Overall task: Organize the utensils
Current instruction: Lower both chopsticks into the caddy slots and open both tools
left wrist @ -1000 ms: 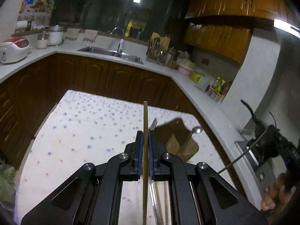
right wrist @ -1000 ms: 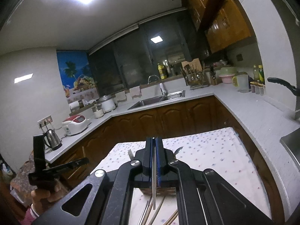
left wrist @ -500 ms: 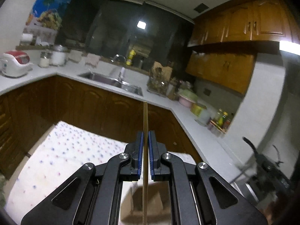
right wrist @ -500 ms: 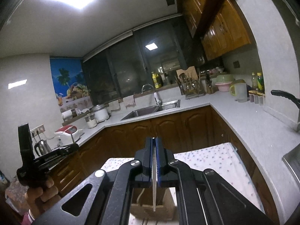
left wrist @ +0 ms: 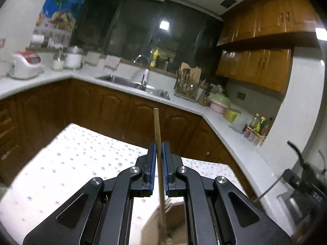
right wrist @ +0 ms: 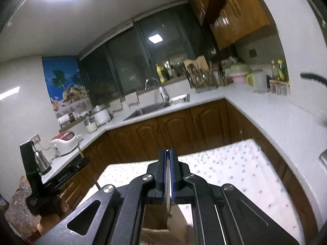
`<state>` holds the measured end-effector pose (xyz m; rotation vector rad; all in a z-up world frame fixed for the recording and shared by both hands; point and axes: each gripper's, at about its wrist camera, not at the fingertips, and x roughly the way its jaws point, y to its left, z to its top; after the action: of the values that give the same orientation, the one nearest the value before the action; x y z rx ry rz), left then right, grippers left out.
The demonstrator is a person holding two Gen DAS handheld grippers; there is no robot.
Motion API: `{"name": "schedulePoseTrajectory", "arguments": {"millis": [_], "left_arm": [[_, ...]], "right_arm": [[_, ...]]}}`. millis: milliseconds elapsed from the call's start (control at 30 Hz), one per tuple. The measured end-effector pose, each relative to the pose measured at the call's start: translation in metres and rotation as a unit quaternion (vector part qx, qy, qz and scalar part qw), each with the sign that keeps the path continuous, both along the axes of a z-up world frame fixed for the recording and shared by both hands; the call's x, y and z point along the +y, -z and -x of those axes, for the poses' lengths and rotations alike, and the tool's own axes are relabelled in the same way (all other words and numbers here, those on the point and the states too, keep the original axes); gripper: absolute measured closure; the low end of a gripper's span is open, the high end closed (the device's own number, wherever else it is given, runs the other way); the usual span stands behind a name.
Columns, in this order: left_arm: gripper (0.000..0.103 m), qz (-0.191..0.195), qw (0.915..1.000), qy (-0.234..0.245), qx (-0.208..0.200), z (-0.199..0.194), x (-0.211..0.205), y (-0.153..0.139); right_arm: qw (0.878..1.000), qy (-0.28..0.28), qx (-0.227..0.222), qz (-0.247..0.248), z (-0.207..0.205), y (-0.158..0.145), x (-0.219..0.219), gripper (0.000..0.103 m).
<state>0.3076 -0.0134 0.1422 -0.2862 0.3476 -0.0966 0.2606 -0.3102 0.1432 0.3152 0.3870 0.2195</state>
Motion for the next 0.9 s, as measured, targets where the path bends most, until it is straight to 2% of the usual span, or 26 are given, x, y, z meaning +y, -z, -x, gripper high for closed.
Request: {"name": "schedulePoseTrajectory", "arguments": {"millis": [100,300,500,700,900], "left_arm": [[0.097,-0.007,0.9999,0.013,-0.004,0.008,0.005,-0.001],[0.096,-0.015,0.9989,0.035,0.026,0.008,0.007,0.012],[0.096,-0.02,0.9976,0.048,0.045,0.011,-0.001,0.024],[0.096,-0.027,0.9968,0.056,0.05,0.013,-0.005,0.021],[0.092,-0.023,0.9959,0.064,0.06,0.019,-0.001,0.015]], "right_arm": [[1.0,-0.003,0.019,0.002,-0.004,0.015,0.003,0.1],[0.999,-0.005,0.044,0.001,-0.008,0.037,0.008,0.1],[0.999,-0.005,0.049,0.005,-0.005,0.032,0.01,0.1],[0.998,-0.006,0.056,-0.004,-0.009,0.03,0.01,0.099],[0.998,-0.005,0.054,-0.031,-0.005,0.026,0.002,0.088]]}}
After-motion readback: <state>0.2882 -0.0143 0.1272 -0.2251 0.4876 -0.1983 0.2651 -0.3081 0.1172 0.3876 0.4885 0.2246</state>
